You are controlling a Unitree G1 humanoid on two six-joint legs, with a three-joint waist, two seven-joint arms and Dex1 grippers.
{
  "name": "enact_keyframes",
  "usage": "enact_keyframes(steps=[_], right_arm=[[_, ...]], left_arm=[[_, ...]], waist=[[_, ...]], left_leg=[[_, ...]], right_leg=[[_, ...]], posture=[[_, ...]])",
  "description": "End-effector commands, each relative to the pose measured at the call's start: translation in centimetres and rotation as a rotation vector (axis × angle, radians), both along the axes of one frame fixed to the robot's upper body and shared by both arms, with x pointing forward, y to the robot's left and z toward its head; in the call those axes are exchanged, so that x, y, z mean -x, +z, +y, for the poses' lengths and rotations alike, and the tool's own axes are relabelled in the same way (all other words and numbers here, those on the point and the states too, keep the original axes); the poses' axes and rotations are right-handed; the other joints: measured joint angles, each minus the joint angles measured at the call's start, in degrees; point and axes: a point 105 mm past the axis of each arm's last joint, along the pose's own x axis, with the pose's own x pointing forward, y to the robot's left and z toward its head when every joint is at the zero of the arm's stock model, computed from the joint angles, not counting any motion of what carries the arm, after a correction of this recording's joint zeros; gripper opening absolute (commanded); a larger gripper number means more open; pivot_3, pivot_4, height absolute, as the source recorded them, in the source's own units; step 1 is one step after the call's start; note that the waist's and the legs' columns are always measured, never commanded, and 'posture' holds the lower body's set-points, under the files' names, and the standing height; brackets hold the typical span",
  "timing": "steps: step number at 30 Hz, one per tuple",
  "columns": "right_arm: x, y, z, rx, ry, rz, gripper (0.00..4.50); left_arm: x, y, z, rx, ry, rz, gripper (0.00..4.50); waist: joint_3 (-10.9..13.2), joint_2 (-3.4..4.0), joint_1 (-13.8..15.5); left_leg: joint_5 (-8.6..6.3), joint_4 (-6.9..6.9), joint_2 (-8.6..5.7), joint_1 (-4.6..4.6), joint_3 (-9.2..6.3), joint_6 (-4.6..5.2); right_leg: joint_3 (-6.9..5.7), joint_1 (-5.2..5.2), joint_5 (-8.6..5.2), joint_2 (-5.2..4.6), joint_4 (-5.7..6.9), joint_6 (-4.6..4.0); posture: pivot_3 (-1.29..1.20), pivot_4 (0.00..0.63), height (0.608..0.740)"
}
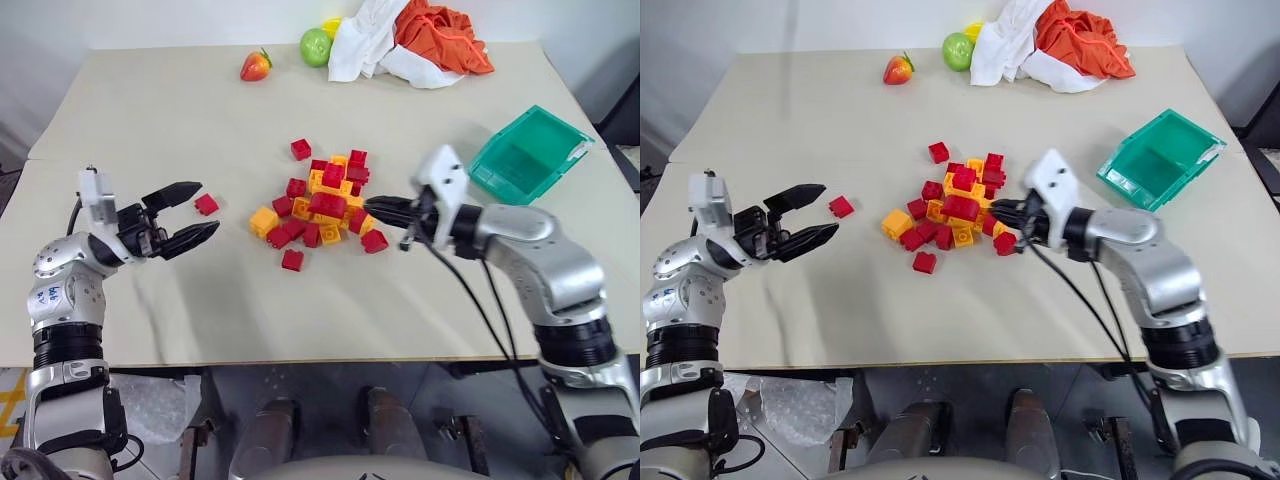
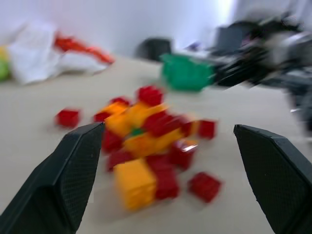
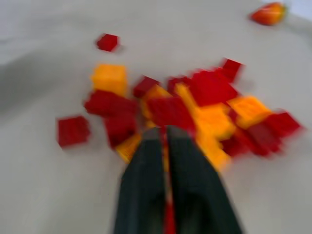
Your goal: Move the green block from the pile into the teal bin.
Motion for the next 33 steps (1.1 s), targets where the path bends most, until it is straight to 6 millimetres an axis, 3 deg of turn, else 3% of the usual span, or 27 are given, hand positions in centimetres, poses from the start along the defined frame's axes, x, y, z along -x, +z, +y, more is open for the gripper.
enact_keyframes(steps=[1, 9, 12, 16, 20, 25, 28, 33], right_arm=[[-0.7, 0.5, 3.1, -0.025, -0.028, -0.004, 0.05], [-1.8, -0.3, 10.1, -0.095, -0.063, 0.033, 0.05], [-3.8, -0.5, 12.5, -0.119, -0.183, 0.028, 0.05], [-5.6, -1.1, 12.9, -0.085, -0.299, 0.014, 0.05], [-7.5, -1.6, 11.2, -0.065, -0.44, -0.011, 0.05], [-9.2, -2.5, 6.5, -0.017, -0.604, -0.021, 0.05], [-9.5, -2.8, 3.4, 0.026, -0.683, -0.042, 0.05], [-8.6, -2.3, 0.1, 0.071, -0.699, -0.071, 0.05]], left_arm=[[1.5, -0.2, 0.5, -0.097, -0.07, -0.037, 4.5], [1.9, -0.1, 1.0, -0.106, -0.053, -0.037, 4.5], [1.5, 0.1, 1.1, -0.107, -0.02, -0.05, 4.5], [1.2, 0.4, 1.1, -0.098, -0.003, -0.06, 4.5], [1.1, 0.3, 1.0, -0.089, 0.0, -0.067, 4.5], [0.8, 0.4, 0.7, -0.082, -0.002, -0.069, 4.5], [0.7, 0.4, 0.6, -0.079, -0.002, -0.071, 4.5], [0.5, 0.4, 0.5, -0.071, -0.002, -0.073, 4.5]], waist=[[0.0, 0.0, -0.23], [-0.01, -0.02, -1.19], [-0.02, -0.02, -1.65], [-0.02, -0.02, -2.75], [-0.03, -0.03, -2.88], [-0.03, -0.04, -2.88], [-0.07, -0.09, -2.55], [-0.13, -0.19, -2.45]], left_leg=[[0.0, -0.02, 0.0, 0.0, 0.02, 0.0], [0.0, -0.04, -0.05, -0.01, 0.11, 0.0], [0.01, -0.09, -0.05, -0.02, 0.33, -0.01], [0.02, -0.14, 0.01, -0.02, 0.38, -0.04], [0.02, -0.16, -0.03, -0.02, 0.35, -0.03], [0.02, -0.17, 0.0, -0.02, 0.37, -0.03], [0.02, -0.12, -0.02, -0.01, 0.36, -0.03], [0.01, -0.1, -0.07, -0.01, 0.37, -0.01]], right_leg=[[0.04, -0.03, 0.0, 0.0, 0.03, 0.0], [0.23, -0.24, 0.0, 0.0, 0.27, -0.01], [0.48, -0.46, -0.01, 0.02, 0.47, -0.03], [0.54, -0.54, -0.02, 0.07, 0.5, -0.05], [0.55, -0.54, -0.01, 0.05, 0.48, -0.06], [0.56, -0.56, -0.01, 0.08, 0.49, -0.06], [0.56, -0.51, -0.01, 0.05, 0.49, -0.06], [0.58, -0.48, -0.01, 0.04, 0.48, -0.06]], posture=[[0.0, 0.15, 0.74], [0.0, 0.15, 0.74], [0.0, 0.15, 0.74], [0.0, 0.15, 0.74], [0.0, 0.15, 0.74], [0.0, 0.15, 0.74], [0.0, 0.15, 0.74], [0.0, 0.15, 0.74]])
